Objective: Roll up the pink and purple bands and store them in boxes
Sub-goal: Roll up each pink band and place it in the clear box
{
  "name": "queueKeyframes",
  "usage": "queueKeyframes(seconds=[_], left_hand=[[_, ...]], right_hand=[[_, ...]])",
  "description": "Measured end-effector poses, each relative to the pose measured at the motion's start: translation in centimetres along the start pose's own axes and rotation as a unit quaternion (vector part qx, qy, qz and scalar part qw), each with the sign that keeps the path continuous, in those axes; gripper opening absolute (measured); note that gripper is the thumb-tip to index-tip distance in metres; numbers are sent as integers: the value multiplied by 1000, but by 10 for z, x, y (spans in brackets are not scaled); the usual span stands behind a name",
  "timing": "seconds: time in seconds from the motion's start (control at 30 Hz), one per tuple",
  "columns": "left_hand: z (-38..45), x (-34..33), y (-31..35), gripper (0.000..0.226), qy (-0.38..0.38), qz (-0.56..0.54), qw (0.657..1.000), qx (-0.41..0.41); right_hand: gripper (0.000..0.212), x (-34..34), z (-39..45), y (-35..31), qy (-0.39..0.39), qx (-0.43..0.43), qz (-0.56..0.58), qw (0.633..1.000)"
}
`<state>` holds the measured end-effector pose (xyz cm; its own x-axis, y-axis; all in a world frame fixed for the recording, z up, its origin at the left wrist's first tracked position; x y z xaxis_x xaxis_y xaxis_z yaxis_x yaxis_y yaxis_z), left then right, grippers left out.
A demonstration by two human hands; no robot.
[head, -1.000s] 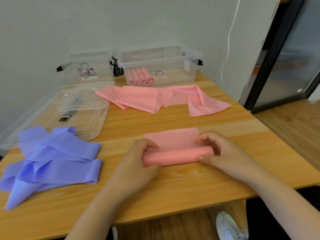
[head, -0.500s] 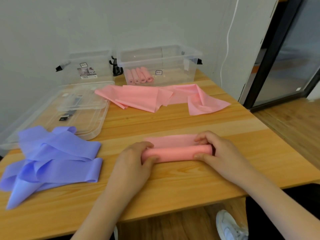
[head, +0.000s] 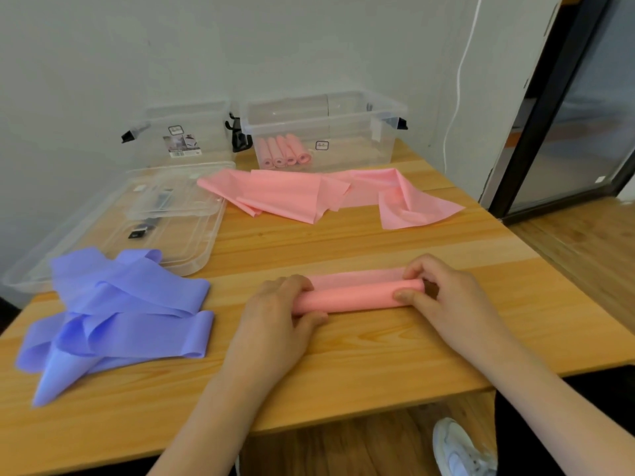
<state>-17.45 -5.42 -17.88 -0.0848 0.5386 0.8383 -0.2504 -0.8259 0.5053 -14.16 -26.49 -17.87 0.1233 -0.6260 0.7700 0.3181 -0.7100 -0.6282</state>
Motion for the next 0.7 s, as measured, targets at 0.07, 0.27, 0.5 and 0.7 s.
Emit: queueKeyframes(seconds=[0.07,0.27,0.5,0.7], left_hand=[[2,-2,-3,27,10,8,1000,-3],[10,-4,-7,25,10,16,998,55],[23,-9,23,16,16,147,987,-68],[23,-21,18,56,-68,201,977,-28]], right_hand=[[24,-2,1,-2,-23,23,-33,999],[18,2,9,-8,-16,20,-86,996],[24,0,16,-18,11,23,-188,982],[22,-3,26,-15,-29,62,-196,978]])
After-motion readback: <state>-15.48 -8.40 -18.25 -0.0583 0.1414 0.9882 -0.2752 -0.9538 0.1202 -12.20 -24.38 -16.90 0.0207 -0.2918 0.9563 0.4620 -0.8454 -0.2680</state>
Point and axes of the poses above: each hand's wrist, its own z-axis towards the middle knuckle, its own x-axis out of the back of the hand, y = z × x, the point moved 6 cm from there along z, towards the middle knuckle, and after that the axes turned 13 degrees about -y, right-handed, at the moved point
